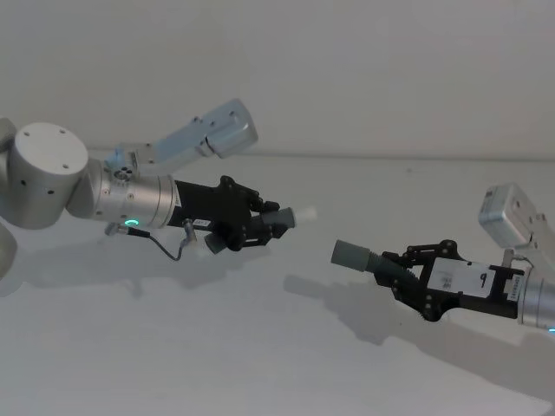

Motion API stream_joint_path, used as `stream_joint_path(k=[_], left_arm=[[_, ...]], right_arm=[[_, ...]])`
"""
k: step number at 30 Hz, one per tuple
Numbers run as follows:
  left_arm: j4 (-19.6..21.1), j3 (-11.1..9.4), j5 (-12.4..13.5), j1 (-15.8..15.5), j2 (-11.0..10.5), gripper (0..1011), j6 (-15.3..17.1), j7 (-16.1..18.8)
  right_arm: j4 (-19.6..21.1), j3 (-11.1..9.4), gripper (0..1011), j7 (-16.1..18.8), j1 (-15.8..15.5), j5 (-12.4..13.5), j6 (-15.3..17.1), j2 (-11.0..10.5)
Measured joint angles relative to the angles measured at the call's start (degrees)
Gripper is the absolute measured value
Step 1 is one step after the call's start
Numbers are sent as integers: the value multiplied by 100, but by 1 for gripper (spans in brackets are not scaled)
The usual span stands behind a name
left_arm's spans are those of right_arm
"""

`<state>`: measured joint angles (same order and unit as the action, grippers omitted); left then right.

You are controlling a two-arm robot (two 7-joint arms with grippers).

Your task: Use both hands to pick up one end of the pipe from the table, align the ends, and insert them.

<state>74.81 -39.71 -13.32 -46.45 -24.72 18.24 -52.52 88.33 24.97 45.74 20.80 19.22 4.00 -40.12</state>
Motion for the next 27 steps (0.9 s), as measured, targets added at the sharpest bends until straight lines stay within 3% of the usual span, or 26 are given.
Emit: stream_joint_path(k=[13,27], left_arm=[[-125,-216,-86,-168,-51,347,-193,-468],[-272,-386,-141,-300,-23,347,-306,-705]], right_arm=[[-145,154,266,171,200,-2,31,-22],[-218,264,266,296,365,105,113,-7]])
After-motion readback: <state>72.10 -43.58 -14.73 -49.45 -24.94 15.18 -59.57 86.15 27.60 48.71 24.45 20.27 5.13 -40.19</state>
